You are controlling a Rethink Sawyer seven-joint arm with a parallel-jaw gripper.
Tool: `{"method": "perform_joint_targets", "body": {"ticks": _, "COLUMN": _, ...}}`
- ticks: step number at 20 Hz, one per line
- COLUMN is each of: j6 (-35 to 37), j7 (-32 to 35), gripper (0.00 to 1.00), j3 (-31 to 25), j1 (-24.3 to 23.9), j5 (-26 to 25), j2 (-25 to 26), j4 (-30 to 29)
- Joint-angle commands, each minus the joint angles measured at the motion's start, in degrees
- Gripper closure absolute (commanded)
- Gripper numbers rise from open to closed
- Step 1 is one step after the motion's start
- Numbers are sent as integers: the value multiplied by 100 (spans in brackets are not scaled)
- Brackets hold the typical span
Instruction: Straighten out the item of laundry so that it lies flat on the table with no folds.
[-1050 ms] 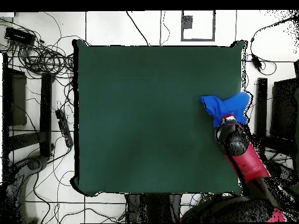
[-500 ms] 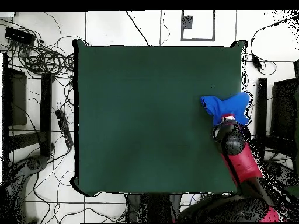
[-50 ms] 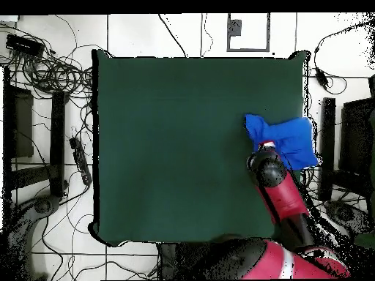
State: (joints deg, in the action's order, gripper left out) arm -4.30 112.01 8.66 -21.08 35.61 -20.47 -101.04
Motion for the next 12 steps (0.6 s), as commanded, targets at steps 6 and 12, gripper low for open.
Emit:
{"method": "perform_joint_targets", "body": {"ticks": 6, "j6": 1845, "j7": 1411, "gripper": 0, "j3": -478, "j1": 579, "j5": 255, "j2": 294, "j4": -907}}
{"method": "perform_joint_targets", "body": {"ticks": 12, "j6": 1183, "j7": 1434, "gripper": 0, "j3": -1094, "j1": 152, "j5": 242, "j2": 498, "j4": -1005}}
